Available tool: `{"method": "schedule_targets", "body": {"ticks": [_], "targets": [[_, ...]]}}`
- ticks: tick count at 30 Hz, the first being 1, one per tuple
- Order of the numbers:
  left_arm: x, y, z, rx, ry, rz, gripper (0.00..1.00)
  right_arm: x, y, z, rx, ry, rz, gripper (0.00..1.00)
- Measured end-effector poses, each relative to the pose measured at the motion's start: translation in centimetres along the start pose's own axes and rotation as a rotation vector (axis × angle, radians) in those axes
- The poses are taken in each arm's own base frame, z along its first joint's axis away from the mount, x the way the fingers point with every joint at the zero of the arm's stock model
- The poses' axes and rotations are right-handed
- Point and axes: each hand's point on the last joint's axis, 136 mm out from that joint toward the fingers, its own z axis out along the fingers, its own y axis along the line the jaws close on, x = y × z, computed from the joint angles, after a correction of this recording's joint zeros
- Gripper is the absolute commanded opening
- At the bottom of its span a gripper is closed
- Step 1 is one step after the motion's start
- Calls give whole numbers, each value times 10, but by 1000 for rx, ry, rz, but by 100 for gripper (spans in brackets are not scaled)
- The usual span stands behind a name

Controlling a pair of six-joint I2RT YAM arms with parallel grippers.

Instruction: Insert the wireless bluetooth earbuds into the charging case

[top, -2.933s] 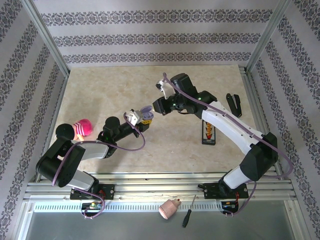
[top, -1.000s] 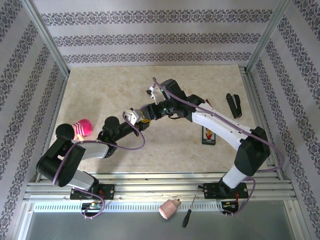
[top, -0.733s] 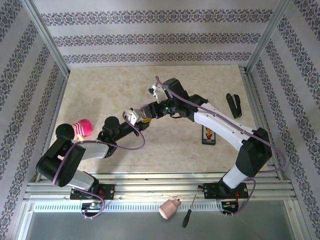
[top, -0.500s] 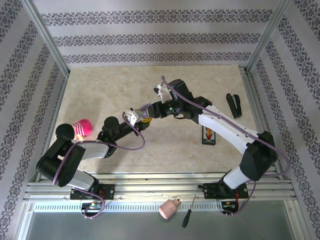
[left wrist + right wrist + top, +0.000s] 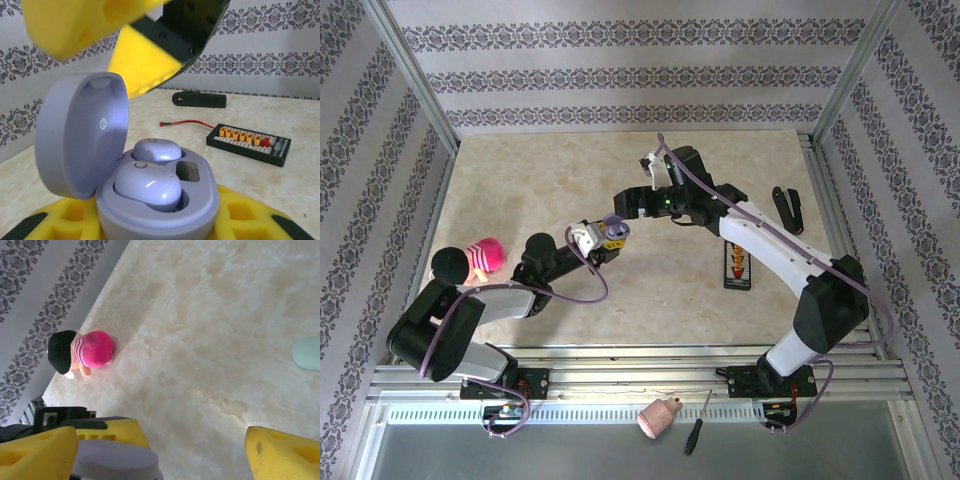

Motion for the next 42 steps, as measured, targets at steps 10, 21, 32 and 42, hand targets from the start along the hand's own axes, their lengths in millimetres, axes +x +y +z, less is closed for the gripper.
{"method": "schedule_targets", "body": {"ticks": [10,21,32,42], "targets": [[3,3,0,-16,13,-15,27,9,0,5,-22,33,9,86],[1,7,-1,-35,6,-45,28,16,8,-15,-97,7,50,85],[-27,10,1,-28,-93,-107,28,15,19,-22,-433,-17,356,78],[-39,13,3,-31,-124,-99,29,5,36,-20,-633,-14,460,69]]}}
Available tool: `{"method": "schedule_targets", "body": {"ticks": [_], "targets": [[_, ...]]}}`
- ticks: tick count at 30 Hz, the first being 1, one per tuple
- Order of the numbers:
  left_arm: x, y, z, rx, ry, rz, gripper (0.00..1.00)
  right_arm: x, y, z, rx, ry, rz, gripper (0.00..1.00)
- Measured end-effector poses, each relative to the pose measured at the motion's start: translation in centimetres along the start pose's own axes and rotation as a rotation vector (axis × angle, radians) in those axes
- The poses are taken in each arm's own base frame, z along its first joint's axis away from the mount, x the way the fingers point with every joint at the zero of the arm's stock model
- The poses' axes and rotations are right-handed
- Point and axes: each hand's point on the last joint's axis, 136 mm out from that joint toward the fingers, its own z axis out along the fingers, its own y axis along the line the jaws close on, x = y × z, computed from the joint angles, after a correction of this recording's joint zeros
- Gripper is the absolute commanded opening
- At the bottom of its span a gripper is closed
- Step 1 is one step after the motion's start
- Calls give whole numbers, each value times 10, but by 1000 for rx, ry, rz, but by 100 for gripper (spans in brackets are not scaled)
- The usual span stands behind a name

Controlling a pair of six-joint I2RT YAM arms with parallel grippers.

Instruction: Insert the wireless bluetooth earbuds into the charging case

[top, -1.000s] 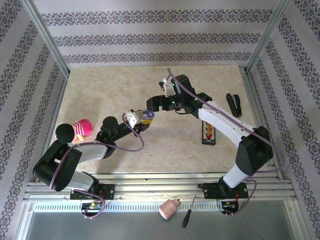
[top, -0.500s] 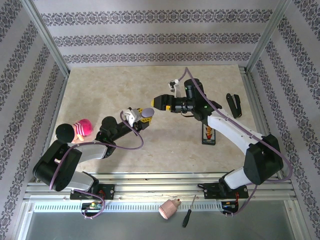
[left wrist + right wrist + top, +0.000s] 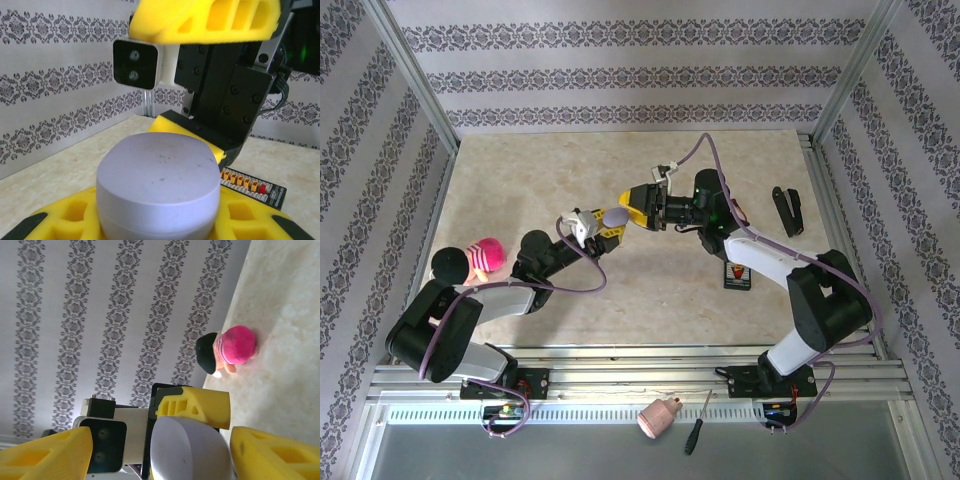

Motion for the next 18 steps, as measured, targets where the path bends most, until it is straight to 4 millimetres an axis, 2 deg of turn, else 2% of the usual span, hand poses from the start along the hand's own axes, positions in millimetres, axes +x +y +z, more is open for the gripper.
{"method": "schedule_targets", "body": {"ticks": [7,15,18], "targets": [[-10,1,2,-1,-27,15,28,0,6,2,-30,0,25,54],[-15,6,3,-28,-42,27,29,6,5,8,-38,17,46,49],[-14,9,3,-42,-41,27,29,6,1,9,-34,23,52,41]]}}
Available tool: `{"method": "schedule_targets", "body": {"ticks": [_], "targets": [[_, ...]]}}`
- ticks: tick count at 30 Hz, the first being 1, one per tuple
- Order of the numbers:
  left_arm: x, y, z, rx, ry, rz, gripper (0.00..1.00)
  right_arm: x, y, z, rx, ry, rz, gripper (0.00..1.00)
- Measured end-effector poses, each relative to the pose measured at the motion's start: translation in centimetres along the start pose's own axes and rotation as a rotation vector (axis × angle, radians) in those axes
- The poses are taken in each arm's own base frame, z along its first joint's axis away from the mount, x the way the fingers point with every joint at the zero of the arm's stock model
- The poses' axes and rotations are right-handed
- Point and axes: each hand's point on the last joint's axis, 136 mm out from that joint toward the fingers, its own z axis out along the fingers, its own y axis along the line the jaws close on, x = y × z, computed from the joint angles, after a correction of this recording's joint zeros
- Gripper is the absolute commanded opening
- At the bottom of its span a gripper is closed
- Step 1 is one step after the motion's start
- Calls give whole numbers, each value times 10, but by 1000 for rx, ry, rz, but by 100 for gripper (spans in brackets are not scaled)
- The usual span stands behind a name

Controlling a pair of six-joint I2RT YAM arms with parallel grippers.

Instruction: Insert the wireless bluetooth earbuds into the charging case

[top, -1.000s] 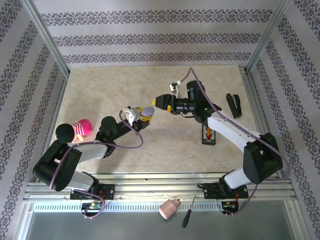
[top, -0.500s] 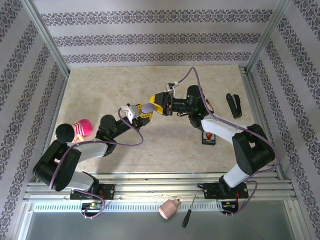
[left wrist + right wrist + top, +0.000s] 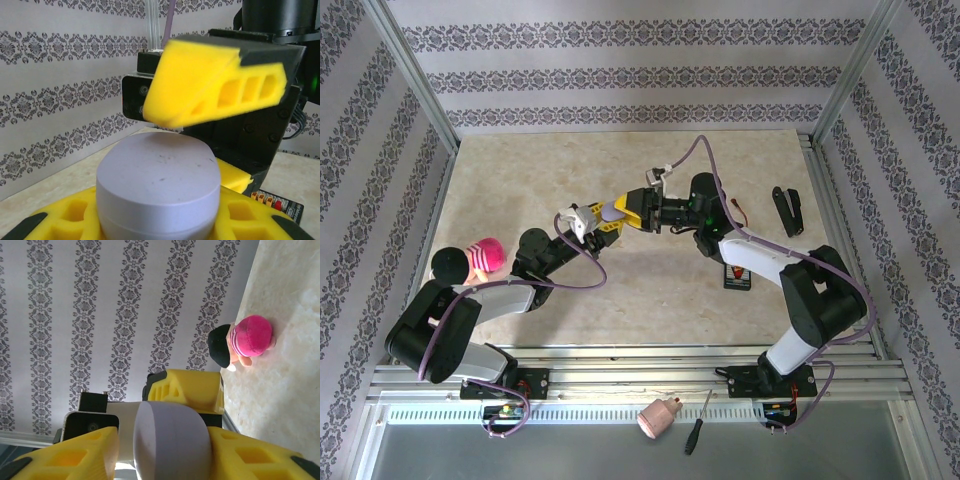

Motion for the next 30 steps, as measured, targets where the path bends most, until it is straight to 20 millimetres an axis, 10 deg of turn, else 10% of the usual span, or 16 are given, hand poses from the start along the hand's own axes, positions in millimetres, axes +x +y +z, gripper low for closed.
{"method": "schedule_targets", "body": {"ticks": [7,15,30], "targets": [[1,2,1,-8,1,7,32,-1,-2,0,1,0,8,25],[6,2,1,-11,21,24,67,-5,-15,-3,47,-21,-4,22],[48,-12,-23,26,257,46,99,-28,-121,-59,586,-164,-79,24]]}}
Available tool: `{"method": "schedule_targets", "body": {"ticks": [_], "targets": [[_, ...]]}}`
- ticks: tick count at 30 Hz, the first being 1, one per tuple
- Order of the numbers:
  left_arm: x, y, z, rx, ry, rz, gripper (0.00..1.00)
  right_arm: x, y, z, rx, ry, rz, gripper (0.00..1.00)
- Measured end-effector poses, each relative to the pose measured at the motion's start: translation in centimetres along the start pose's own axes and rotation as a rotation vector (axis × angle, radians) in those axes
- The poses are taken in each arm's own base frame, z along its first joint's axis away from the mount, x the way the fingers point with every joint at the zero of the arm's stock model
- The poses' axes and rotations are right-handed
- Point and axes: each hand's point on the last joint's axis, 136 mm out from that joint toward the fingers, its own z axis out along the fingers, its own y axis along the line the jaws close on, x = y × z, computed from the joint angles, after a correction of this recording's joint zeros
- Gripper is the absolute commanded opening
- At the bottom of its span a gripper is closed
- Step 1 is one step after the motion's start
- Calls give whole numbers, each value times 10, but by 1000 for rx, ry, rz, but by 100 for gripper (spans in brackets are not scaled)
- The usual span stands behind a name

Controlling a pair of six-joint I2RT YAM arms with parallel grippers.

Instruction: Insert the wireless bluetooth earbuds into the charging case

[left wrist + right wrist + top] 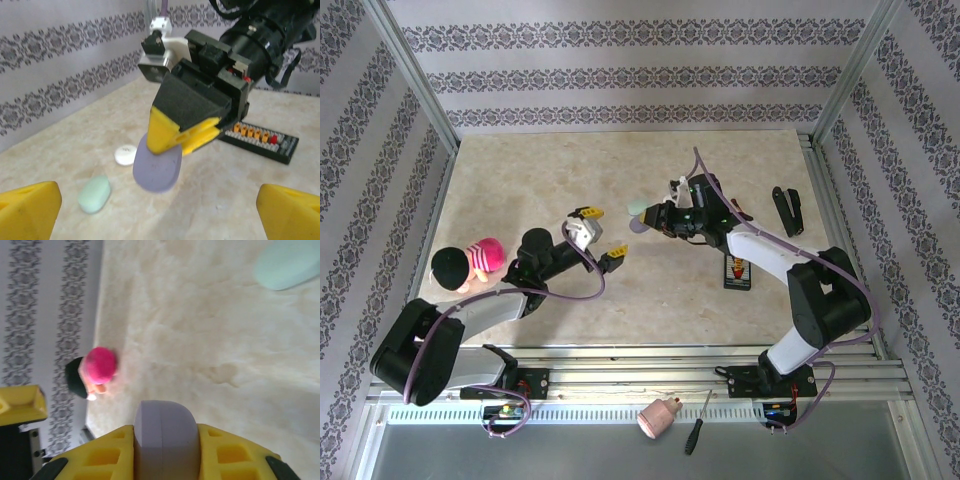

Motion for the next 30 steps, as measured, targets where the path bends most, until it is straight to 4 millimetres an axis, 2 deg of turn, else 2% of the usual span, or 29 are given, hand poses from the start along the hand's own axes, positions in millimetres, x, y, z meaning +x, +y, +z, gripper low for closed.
{"method": "schedule_targets", "body": {"ticks": [5,9,23,27,30], "targets": [[25,-7,-2,30,100,-15,99,-10,-24,-5,66,-26,4,24],[41,-16,-4,70,171,-27,99,-10,-51,5,118,-12,38,24],[58,-33,-4,174,248,-36,100,15,-113,30,240,52,105,27],[61,-35,-5,185,262,-33,100,10,-116,30,243,32,86,34],[62,-36,-5,189,264,-26,99,9,-119,29,256,23,73,48]]}}
